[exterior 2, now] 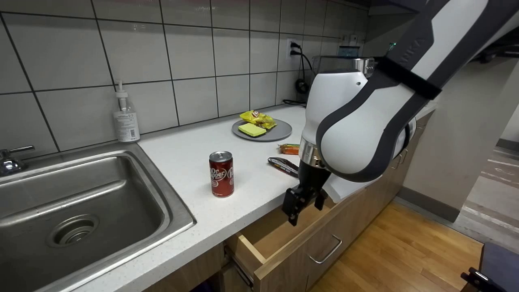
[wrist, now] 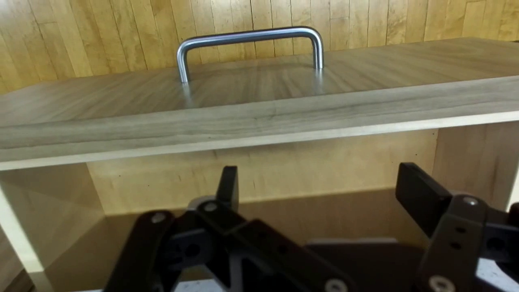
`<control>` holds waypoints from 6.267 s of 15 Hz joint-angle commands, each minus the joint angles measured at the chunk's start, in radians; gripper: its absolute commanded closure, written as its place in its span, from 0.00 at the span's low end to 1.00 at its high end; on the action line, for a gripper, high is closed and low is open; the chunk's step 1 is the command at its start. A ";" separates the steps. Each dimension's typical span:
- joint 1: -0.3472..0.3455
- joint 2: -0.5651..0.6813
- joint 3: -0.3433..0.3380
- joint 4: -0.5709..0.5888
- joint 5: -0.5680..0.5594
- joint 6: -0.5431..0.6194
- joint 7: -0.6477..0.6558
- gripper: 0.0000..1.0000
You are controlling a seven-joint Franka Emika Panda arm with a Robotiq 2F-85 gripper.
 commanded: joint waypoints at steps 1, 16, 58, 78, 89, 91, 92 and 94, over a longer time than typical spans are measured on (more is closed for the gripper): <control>0.012 0.035 -0.020 0.030 -0.026 -0.003 0.028 0.00; 0.014 0.112 -0.019 0.073 -0.008 0.004 0.025 0.00; 0.025 -0.218 -0.017 -0.372 -0.016 0.022 0.098 0.00; -0.014 -0.397 0.000 -0.377 -0.010 -0.073 0.085 0.00; -0.050 -0.440 0.005 -0.216 -0.055 -0.220 0.097 0.00; -0.053 -0.430 0.002 -0.176 -0.053 -0.236 0.081 0.00; -0.055 -0.424 0.000 -0.156 -0.050 -0.246 0.072 0.00; -0.062 -0.414 -0.008 -0.112 -0.040 -0.273 0.043 0.00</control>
